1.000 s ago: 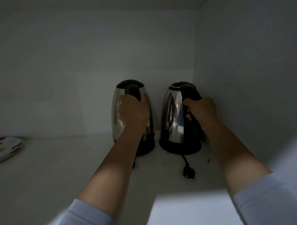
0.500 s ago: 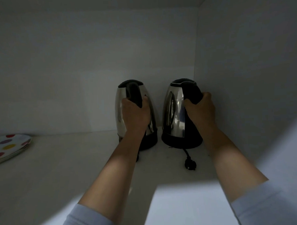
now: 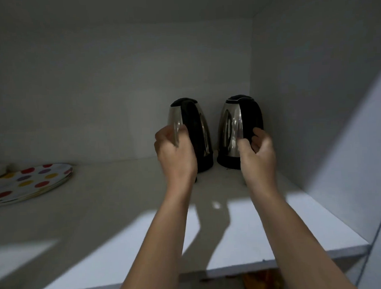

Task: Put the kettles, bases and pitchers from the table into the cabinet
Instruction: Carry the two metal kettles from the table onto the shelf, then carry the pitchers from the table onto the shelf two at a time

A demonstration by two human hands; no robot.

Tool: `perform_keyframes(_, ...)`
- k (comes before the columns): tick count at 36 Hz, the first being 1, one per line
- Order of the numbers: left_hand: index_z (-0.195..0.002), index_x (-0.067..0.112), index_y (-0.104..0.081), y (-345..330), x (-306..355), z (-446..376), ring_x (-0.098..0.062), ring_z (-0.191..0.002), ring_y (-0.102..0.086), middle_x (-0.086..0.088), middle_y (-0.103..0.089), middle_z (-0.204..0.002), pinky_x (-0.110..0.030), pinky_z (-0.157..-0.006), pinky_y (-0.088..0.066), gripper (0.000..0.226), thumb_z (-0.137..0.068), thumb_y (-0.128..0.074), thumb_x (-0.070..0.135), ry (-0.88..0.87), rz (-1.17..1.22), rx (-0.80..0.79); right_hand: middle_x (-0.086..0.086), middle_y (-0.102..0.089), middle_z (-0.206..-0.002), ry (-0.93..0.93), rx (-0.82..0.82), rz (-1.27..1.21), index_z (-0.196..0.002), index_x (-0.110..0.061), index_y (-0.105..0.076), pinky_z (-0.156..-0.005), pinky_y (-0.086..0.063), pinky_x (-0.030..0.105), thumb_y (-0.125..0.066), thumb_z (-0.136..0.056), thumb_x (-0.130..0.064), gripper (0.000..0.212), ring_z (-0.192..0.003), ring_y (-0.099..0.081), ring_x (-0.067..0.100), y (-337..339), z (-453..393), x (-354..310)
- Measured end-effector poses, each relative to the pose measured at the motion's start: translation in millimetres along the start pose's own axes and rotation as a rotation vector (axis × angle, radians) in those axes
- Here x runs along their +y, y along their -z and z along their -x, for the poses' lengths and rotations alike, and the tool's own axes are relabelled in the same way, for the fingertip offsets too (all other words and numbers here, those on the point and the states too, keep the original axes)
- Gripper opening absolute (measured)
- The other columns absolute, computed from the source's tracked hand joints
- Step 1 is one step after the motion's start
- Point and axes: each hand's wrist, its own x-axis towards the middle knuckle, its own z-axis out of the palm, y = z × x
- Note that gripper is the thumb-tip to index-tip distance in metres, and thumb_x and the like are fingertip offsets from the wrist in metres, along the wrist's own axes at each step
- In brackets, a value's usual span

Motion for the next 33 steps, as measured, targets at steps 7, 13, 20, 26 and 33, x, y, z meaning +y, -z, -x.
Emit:
perform_keyframes(7, -0.126, 0.022, -0.05, 76, 4, 42, -0.008, -0.119, -0.048, 0.007, -0.053, -0.129, -0.021, -0.096, -0.034, 0.033, -0.096, -0.046, 0.036, 0.062, 0.033, -0.04, -0.004, -0.051, -0.135, -0.134, -0.119, -0.068, -0.132, -0.029, -0.045, -0.092, -0.035, 0.024, -0.054, -0.091, -0.03, 0.043, -0.12, -0.047, 0.007, 0, 87, -15)
perform_keyframes(13, -0.13, 0.025, -0.046, 126, 11, 75, -0.004, -0.117, -0.043, 0.011, -0.048, -0.13, -0.022, -0.094, -0.031, 0.035, -0.097, -0.041, 0.038, 0.091, 0.013, -0.068, -0.009, -0.048, -0.129, -0.154, -0.187, -0.052, -0.136, -0.028, -0.042, -0.09, -0.032, 0.023, -0.049, -0.094, -0.032, 0.043, -0.107, -0.045, 0.001, 4, 142, -32)
perform_keyframes(20, -0.128, 0.027, -0.046, 182, 32, 101, -0.003, -0.115, -0.043, 0.012, -0.048, -0.131, -0.022, -0.093, -0.031, 0.034, -0.097, -0.041, 0.04, 0.076, -0.055, 0.012, -0.015, -0.046, -0.12, -0.165, -0.296, -0.071, -0.133, -0.03, -0.044, -0.087, -0.031, 0.02, -0.048, -0.094, -0.032, 0.039, -0.1, -0.044, -0.003, -5, 186, -53)
perform_keyframes(26, -0.124, 0.027, -0.05, 246, 50, 134, -0.007, -0.118, -0.047, 0.009, -0.052, -0.128, -0.024, -0.097, -0.034, 0.031, -0.096, -0.043, 0.038, 0.041, -0.126, 0.256, -0.014, -0.047, -0.119, -0.15, -0.501, -0.11, -0.131, -0.03, -0.046, -0.094, -0.037, 0.025, -0.048, -0.093, -0.033, 0.039, -0.109, -0.048, 0.004, -19, 242, -73)
perform_keyframes(33, -0.124, 0.029, -0.05, 318, 64, 192, -0.012, -0.115, -0.051, 0.007, -0.054, -0.126, -0.038, -0.105, -0.04, 0.034, -0.094, -0.043, 0.043, 0.126, -0.239, 0.484, -0.008, -0.051, -0.122, -0.195, -0.728, -0.189, -0.131, -0.025, -0.049, -0.077, -0.038, 0.015, -0.049, -0.094, -0.03, 0.038, -0.102, -0.05, 0.003, -21, 310, -84)
